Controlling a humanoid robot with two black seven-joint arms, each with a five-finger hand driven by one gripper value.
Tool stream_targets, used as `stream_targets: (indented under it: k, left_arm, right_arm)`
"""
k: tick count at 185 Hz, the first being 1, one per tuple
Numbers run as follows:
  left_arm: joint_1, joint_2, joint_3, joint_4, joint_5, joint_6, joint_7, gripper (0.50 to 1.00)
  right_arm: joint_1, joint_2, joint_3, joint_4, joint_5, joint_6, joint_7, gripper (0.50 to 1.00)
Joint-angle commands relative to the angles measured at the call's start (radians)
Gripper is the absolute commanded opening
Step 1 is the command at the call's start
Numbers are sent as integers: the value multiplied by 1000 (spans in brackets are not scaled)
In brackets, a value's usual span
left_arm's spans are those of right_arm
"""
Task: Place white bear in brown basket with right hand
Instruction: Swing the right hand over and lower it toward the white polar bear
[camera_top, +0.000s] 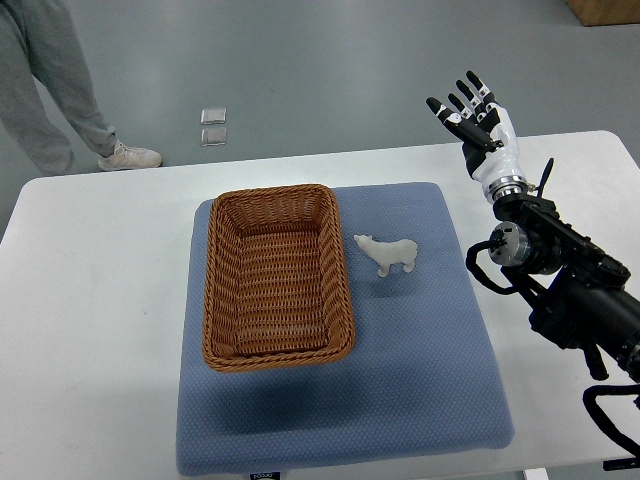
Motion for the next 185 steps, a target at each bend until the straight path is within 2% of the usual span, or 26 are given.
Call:
stream_targets:
  k: [1,73,104,118,159,185]
  left_arm:
    - [0,0,-1,0,0,0,0,1000]
    - [-1,0,-3,0,0,0,-1,1000]
    - [-1,0,-3,1,0,0,-1,1000]
    - [-1,0,-3,0,0,0,-1,1000]
    - [-1,0,-3,1,0,0,1,1000]
    - [-1,0,-1,0,0,0,1,1000]
  right_arm:
    - [41,-51,-95,19,-34,-1,1,921]
    - [170,-365,-491,268,-349,3,-2,919]
    - [268,-463,-617,326,-545,54,-20,919]
    - [324,-491,-669,327,-640,103,-20,919]
    - [462,-543,-689,330,-954,314,-19,919]
    - [505,-549,-697,335,-1122,419,-16,919]
